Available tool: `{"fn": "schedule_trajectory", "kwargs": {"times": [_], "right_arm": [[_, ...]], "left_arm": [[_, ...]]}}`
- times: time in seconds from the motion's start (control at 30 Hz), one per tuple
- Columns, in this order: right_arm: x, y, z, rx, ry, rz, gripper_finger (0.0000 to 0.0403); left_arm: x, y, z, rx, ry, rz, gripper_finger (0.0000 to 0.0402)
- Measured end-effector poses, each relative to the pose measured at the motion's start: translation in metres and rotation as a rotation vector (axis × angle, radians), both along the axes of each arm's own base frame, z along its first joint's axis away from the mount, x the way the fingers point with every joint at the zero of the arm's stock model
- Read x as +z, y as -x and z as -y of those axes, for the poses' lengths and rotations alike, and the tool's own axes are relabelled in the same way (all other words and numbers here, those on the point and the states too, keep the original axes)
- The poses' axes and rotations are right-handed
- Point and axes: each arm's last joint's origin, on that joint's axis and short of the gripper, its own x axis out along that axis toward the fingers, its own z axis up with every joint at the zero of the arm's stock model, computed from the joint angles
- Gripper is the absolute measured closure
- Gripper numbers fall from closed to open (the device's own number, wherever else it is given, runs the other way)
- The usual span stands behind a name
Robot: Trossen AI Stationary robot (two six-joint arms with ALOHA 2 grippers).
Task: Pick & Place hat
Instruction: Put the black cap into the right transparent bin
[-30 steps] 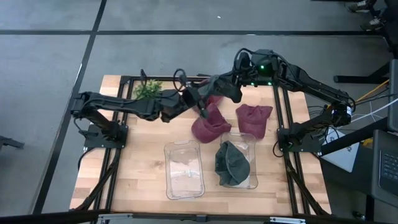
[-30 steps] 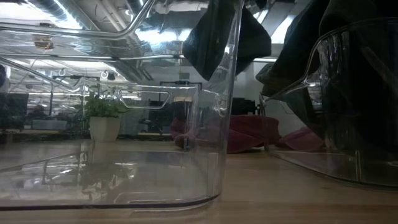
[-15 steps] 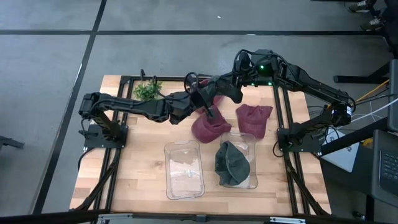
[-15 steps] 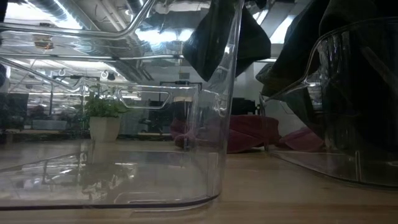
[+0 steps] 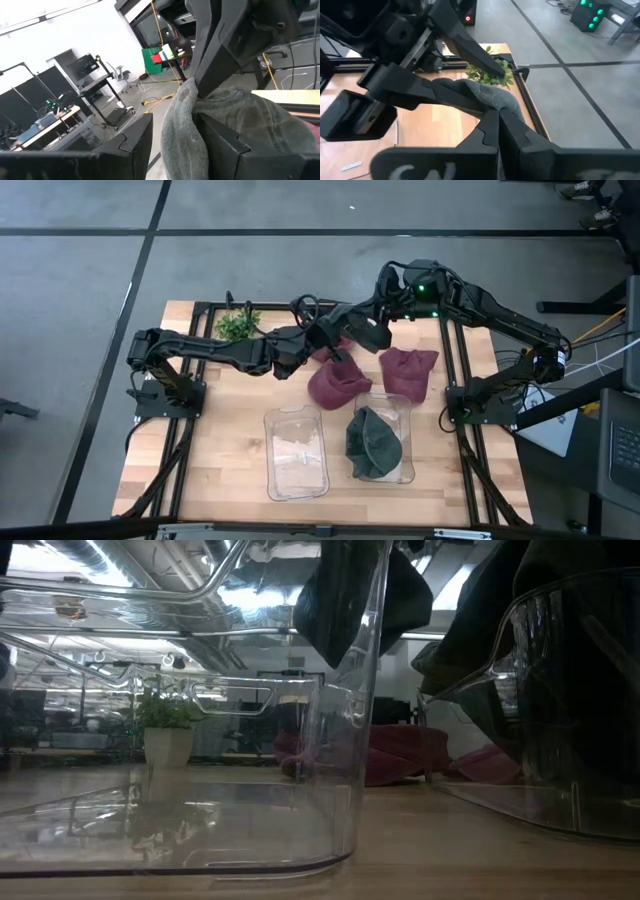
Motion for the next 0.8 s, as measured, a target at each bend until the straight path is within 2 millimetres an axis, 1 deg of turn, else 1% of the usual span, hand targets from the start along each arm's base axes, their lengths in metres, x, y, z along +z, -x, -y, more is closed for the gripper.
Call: {"fn": "schedule_trajectory", "kwargs": {"times": [0.27, 0.43, 0.57, 0.73, 0.8], "right_arm": [[-0.0001, 0.0, 0.0, 0.006, 0.011, -0.003, 0.0403], [0.0, -0.0001, -0.0005, 0.022, 0.006, -0.001, 0.0403], [0.0, -0.0002, -0.0007, 0.028, 0.005, 0.0, 0.0403], [0.0006, -0.0004, -0.0006, 0.03, 0.007, 0.007, 0.0403], [0.0006, -0.0004, -0.0006, 0.03, 0.007, 0.006, 0.0403]], "left_arm": [[0.0, 0.0002, -0.0002, 0.01, 0.001, 0.001, 0.0254], [-0.0002, 0.0, -0.0001, -0.001, -0.007, -0.01, 0.027], [-0.0002, -0.0011, 0.0009, -0.048, -0.013, -0.017, 0.0309], [0.0, -0.0008, 0.0006, -0.039, -0.01, -0.013, 0.0383], [0.0, -0.0006, 0.0005, -0.036, -0.011, -0.013, 0.0394]]}}
